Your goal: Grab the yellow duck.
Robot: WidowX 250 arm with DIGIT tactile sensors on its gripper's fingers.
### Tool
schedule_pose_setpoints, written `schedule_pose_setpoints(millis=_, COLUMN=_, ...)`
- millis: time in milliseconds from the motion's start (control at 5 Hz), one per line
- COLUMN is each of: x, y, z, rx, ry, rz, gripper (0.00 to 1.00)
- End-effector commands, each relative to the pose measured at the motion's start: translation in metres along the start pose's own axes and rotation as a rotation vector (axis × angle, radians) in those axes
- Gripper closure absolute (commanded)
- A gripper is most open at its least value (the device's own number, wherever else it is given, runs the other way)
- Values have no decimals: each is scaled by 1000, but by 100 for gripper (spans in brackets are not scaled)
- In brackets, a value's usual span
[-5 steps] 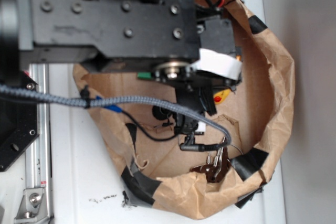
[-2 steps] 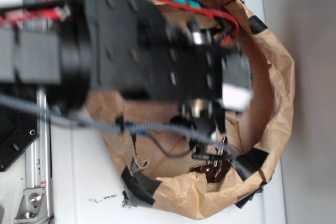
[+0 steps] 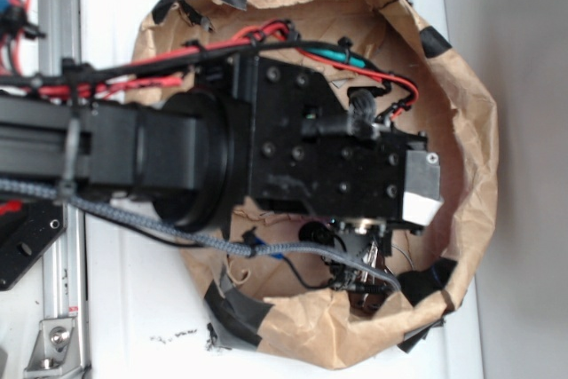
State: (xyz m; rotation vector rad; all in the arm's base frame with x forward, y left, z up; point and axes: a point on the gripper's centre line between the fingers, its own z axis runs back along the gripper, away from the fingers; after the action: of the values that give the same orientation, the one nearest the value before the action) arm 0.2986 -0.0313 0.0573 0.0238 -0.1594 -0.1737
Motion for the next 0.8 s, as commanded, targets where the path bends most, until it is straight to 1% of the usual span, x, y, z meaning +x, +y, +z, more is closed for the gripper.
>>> schedule_pose_setpoints(millis=0, x=21, y=2, z=2, rx=13, ry=-81, rz=-21, gripper=0)
schedule_pose_setpoints(millis=200, x=15, y=15, z=-15, rx=12, ry=-41, rz=22, gripper=0)
schedule_pose_setpoints(millis=400, x=-6, y=34, z=-17, rx=54, ry=9, rz=67, gripper=0)
schedule_pose_setpoints(millis=600, x=-21, y=49, z=-6, rx=112, ry=6, rz=107, gripper=0)
